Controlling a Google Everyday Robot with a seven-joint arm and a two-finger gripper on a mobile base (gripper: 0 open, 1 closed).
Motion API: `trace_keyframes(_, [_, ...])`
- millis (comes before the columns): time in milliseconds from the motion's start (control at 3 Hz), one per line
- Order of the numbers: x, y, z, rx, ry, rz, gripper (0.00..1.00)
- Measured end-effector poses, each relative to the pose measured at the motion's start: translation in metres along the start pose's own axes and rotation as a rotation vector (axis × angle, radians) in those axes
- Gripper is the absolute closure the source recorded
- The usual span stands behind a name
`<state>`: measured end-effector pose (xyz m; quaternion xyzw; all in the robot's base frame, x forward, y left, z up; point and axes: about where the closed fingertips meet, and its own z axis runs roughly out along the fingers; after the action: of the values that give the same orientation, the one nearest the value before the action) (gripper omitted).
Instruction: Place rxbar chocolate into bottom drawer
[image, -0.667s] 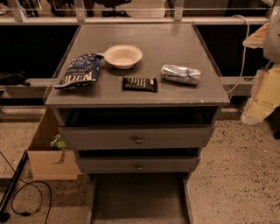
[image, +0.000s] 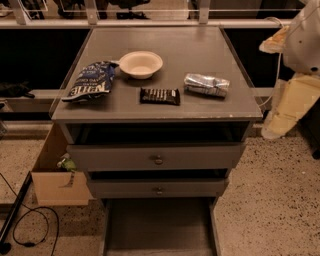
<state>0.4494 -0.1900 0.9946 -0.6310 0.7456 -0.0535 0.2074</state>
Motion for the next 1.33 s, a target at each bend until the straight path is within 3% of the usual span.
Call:
trace_keyframes(333, [-0.041, -0.026, 0.021, 0.003, -0.06, -0.161, 0.0])
trace_keyframes(667, [-0.084, -0.057, 0.05, -0.045, -0.162, -0.308, 0.0])
trace_keyframes(1000, [-0.108, -0.087, 0.083, -0.128, -0.289, -0.373, 0.0])
trace_keyframes(1333, [-0.116, -0.11, 0.085, -0.11, -0.349, -0.371, 0.0])
